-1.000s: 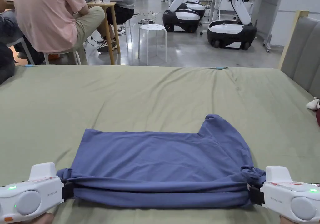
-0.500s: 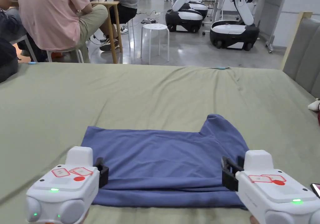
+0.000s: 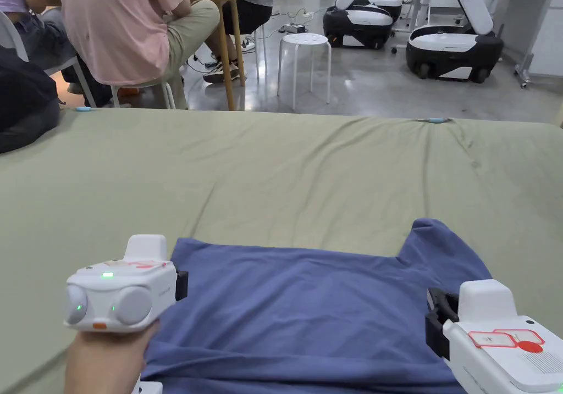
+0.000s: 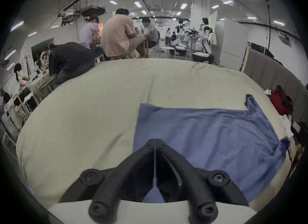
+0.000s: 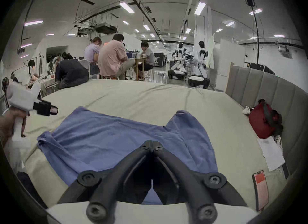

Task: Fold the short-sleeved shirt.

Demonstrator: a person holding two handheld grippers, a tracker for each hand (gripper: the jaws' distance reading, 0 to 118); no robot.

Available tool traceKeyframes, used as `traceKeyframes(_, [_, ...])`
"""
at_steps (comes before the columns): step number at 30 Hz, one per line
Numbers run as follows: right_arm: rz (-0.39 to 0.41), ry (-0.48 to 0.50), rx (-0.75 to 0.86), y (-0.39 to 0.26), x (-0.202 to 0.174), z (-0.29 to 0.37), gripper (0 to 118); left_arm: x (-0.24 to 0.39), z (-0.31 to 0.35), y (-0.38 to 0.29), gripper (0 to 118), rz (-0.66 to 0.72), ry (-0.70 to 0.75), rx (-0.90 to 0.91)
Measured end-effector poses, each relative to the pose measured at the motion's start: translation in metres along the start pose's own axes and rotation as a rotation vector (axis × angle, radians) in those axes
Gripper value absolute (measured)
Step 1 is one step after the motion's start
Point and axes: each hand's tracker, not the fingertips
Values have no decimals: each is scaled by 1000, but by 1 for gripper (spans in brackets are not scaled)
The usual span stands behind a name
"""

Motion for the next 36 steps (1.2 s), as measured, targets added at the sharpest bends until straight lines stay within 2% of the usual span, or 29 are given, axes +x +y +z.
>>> traceKeyframes(1, [3, -4, -8, 1, 3, -6, 0, -3, -18, 10, 63, -2, 18, -16])
traceKeyframes(2, [8, -8, -14, 1, 4, -13, 0, -5, -35, 18, 95, -1, 37, -35])
traceKeyframes(3, [13, -13, -21, 2, 7, -19, 0, -7, -54, 25, 118, 2, 55, -55])
traceKeyframes(5, [16, -21, -32, 4, 16, -28, 0, 0, -73, 37, 111, -14, 54, -47])
traceKeyframes(8, [32, -54, -55, 8, 31, -45, 0, 5, -116, 49, 109, -73, 108, -117])
traceKeyframes(9, [42, -72, -68, 11, 38, -52, 0, 7, -128, 50, 105, -78, 112, -129])
traceKeyframes(10, [65, -102, -97, 14, 46, -62, 0, 8, -140, 50, 92, -92, 95, -157])
traceKeyframes(13, [53, -161, -135, 26, 76, -99, 3, 11, -157, 44, 81, -123, 78, -212])
traceKeyframes(14, [38, -169, -149, 30, 86, -113, 18, 13, -154, 45, 62, -115, 89, -204])
traceKeyframes(15, [12, -162, -168, 34, 99, -130, 45, 13, -145, 47, 28, -112, 84, -200])
traceKeyframes(16, [-15, -167, -211, 37, 109, -150, 86, 14, -135, 53, 1, -105, 41, -203])
traceKeyframes(18, [-61, -164, -296, 38, 124, -187, 100, 24, -114, 56, 1, -174, 75, -124])
traceKeyframes(20, [-53, -192, -335, 33, 133, -224, 112, 25, -93, 63, 1, -185, 44, -71])
traceKeyframes(23, [-49, -231, -454, 21, 137, -257, 107, 30, -74, 68, 1, -210, 50, -63])
traceKeyframes(24, [-102, -196, -519, 16, 139, -263, 95, 26, -72, 71, 1, -209, 50, -56])
traceKeyframes(25, [-177, -115, -506, 14, 141, -261, 85, 24, -69, 72, 1, -202, 46, -57])
traceKeyframes(26, [-154, -182, -460, 20, 142, -250, 73, 24, -66, 73, 1, -196, 43, -57])
traceKeyframes(28, [-133, -158, -428, 29, 138, -233, 0, 23, -63, 74, 1, -196, 41, -52])
traceKeyframes(29, [-129, -109, -412, 34, 140, -223, 0, 23, -59, 74, 1, -194, 42, -49])
traceKeyframes(33, [-78, -127, -327, 56, 143, -164, 0, 22, -31, 74, 1, -176, 33, -19])
traceKeyframes(35, [-119, -96, -271, 66, 144, -133, 0, 18, -4, 73, 1, -164, 23, 6])
traceKeyframes(36, [-108, -94, -242, 71, 144, -111, 0, 14, 11, 71, 1, -161, 21, 20])
